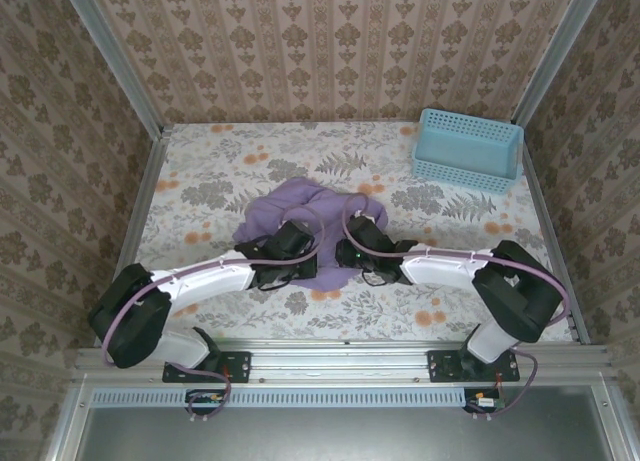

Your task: Fold the inside-out t-shirt

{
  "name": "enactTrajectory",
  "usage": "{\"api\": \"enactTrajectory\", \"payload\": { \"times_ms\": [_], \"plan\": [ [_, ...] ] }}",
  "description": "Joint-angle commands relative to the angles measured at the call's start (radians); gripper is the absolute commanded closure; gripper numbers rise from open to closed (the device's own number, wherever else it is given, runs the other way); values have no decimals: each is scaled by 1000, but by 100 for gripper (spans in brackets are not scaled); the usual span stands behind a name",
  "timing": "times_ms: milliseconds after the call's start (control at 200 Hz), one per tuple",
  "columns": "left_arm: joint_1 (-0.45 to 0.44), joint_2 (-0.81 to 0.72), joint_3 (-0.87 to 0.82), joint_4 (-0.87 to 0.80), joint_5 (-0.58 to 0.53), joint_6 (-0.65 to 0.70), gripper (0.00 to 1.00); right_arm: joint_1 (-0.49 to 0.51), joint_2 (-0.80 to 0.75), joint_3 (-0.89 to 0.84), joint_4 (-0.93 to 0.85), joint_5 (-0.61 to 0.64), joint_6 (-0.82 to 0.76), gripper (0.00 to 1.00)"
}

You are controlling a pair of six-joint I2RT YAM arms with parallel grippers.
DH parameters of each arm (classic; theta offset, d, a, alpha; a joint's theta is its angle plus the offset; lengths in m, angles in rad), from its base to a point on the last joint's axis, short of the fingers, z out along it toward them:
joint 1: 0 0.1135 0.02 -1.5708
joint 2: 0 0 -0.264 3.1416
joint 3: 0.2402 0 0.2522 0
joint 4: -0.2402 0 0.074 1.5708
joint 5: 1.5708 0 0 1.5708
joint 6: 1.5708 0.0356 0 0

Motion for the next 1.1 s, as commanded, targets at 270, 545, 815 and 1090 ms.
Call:
{"api": "enactTrajectory", "payload": {
  "times_ms": [270, 545, 815, 1090],
  "plan": [
    [34, 27, -19, 72, 27, -7, 97, 76, -309, -270, -101, 122, 90, 99],
    [19, 39, -45, 111, 32, 11, 99, 108, -339, -352, -181, 193, 203, 95],
    [-60, -21, -86, 167, -2, 25, 100, 127, -451, -149, -421, 268, 40, 59],
    [-75, -35, -94, 180, -10, 20, 100, 165, -262, -14, -344, 189, 30, 54]
  ]
}}
